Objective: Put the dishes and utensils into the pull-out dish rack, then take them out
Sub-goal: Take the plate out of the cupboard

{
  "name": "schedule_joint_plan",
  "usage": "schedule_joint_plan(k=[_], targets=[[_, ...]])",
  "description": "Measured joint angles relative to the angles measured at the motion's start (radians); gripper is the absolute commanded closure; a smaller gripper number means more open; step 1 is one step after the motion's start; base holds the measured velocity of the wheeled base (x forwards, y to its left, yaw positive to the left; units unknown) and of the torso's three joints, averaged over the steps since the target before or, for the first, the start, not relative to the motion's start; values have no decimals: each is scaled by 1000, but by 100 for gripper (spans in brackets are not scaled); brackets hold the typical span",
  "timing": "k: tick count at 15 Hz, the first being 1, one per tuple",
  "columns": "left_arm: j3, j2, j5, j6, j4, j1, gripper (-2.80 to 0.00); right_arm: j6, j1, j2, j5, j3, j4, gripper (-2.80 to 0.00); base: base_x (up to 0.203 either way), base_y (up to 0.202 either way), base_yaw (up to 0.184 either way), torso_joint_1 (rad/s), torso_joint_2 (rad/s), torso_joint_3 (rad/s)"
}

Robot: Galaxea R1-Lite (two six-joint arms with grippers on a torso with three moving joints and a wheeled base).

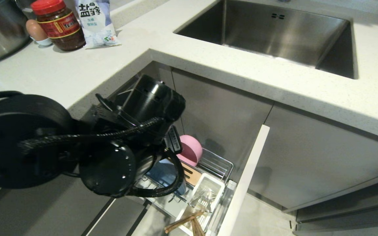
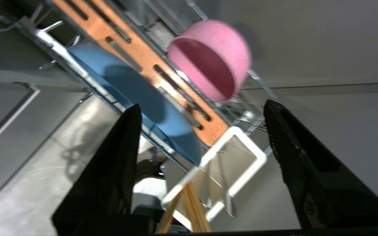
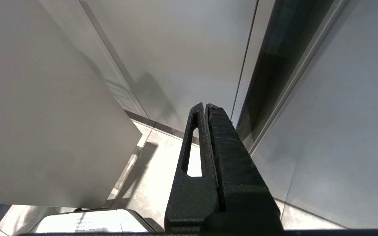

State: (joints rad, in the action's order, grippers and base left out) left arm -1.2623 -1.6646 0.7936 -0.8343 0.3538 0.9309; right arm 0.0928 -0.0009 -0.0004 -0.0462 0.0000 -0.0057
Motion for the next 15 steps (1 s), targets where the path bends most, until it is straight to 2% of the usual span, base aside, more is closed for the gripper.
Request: schedule_joint_plan(k=[2,7,11,15], targets=[[-8,-55,31,-51,48,3,-280,0,0,0,0,0,0,0,0,0,0,0,0,0],[-80,-173,86,-251,235,6,-280,0,-1,0,0,0,0,0,0,0,0,0,0,0],[-98,-244,85,-285,203,-3,-280,0,0,0,0,0,0,0,0,0,0,0,0,0],[-99,-288,87,-287,119,-41,-280,0,0,0,0,0,0,0,0,0,0,0,0,0]])
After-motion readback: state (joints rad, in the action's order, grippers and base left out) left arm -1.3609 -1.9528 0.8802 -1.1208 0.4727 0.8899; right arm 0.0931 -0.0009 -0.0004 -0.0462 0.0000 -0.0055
